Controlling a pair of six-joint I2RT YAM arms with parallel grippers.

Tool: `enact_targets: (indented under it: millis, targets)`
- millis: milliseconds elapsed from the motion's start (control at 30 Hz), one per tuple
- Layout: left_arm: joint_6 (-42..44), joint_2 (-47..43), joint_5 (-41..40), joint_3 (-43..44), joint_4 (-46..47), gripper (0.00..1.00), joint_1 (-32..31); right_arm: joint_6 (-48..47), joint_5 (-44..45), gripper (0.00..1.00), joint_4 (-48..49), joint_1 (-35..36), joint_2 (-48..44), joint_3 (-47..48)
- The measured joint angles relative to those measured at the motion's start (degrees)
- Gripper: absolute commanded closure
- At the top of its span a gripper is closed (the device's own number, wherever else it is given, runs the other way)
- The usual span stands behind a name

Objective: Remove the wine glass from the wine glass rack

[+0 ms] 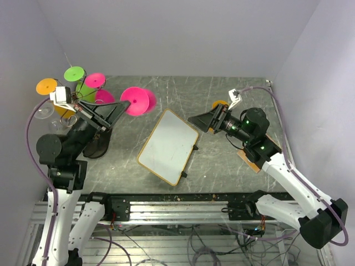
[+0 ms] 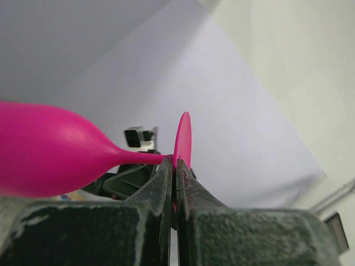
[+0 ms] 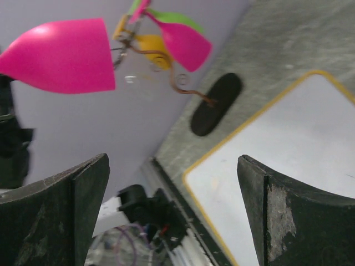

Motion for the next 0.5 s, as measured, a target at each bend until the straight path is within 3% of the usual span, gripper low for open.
enact_targets:
  millis: [267,500]
  targets:
    - [-14.9,1.2,4.3,-8.9,27.7,0.93,0.0,16.2,-10.7,0.05,29.6,0.4,4.9,-5.3]
    - [-22.3,1.5,5.0,-10.8,36.9,0.93,0.0,25.3,-15.5,0.18,50.5,3.9,14.9,-2.8]
